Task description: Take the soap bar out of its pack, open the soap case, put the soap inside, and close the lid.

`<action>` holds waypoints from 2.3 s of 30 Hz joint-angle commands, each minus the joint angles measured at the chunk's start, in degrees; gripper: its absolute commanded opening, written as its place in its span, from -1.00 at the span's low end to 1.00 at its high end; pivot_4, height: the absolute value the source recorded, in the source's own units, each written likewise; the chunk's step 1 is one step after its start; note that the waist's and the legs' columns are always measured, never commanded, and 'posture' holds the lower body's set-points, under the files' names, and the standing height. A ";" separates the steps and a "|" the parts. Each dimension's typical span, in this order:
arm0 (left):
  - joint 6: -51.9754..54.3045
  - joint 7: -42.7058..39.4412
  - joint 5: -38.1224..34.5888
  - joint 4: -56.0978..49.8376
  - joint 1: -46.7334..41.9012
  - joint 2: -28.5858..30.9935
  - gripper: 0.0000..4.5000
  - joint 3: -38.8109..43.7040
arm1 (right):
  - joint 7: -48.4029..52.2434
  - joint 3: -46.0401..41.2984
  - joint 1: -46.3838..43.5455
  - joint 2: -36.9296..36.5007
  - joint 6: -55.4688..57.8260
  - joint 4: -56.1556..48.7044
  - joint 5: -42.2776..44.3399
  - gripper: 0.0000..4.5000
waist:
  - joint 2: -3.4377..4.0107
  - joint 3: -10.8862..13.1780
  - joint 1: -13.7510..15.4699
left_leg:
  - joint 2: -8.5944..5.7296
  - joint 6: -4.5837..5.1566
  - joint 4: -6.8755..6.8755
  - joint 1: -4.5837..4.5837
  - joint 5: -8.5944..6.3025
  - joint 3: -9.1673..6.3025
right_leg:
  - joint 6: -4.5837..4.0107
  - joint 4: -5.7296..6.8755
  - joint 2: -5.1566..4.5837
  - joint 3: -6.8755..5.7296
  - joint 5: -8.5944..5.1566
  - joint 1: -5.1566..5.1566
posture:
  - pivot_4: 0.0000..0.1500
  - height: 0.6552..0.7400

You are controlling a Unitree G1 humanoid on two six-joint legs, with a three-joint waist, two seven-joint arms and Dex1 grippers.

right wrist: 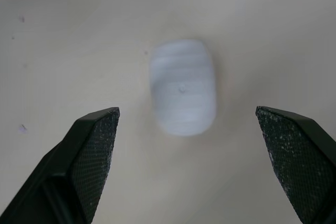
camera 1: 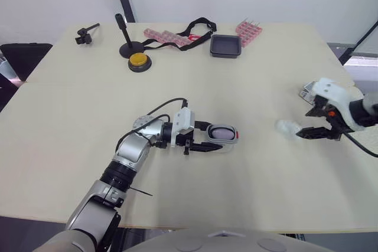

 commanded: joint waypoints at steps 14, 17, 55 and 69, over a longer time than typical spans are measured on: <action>-0.13 0.69 -0.73 -2.14 -0.57 -0.09 -0.13 0.52 | 2.94 7.11 -6.91 5.60 -4.04 7.51 -8.94 0.99 | 0.01 0.00 0.19 | 0.00 0.00 0.02 -0.01 0.00 0.03 | -0.01 0.06 0.02 0.02 0.01 -0.03 | 1.00 0.74; -0.08 0.94 -0.64 -2.15 -0.59 -0.24 -0.13 0.41 | 3.44 7.32 -7.13 6.19 -4.31 7.80 -9.67 0.99 | 0.01 0.00 0.18 | -0.01 0.00 0.02 -0.01 0.00 0.04 | -0.01 0.06 0.03 0.03 0.01 -0.03 | 1.00 0.74; -1.32 2.42 0.38 2.25 -2.81 -0.88 -0.13 0.89 | 19.90 11.64 -28.74 11.85 -5.38 -9.65 -10.29 -0.14 | 0.02 0.01 -0.38 | 0.06 0.00 0.11 0.02 0.00 0.04 | -0.02 0.27 0.10 0.05 0.02 -0.10 | 1.00 0.74; -6.85 6.28 4.44 7.97 -4.77 -3.74 -0.13 0.39 | 19.09 23.80 -40.73 20.74 6.39 -14.99 -10.36 -0.14 | -0.03 0.04 0.16 | 0.04 -0.04 0.27 0.02 0.01 0.05 | 0.00 0.56 0.10 0.12 0.03 -0.23 | 1.00 0.74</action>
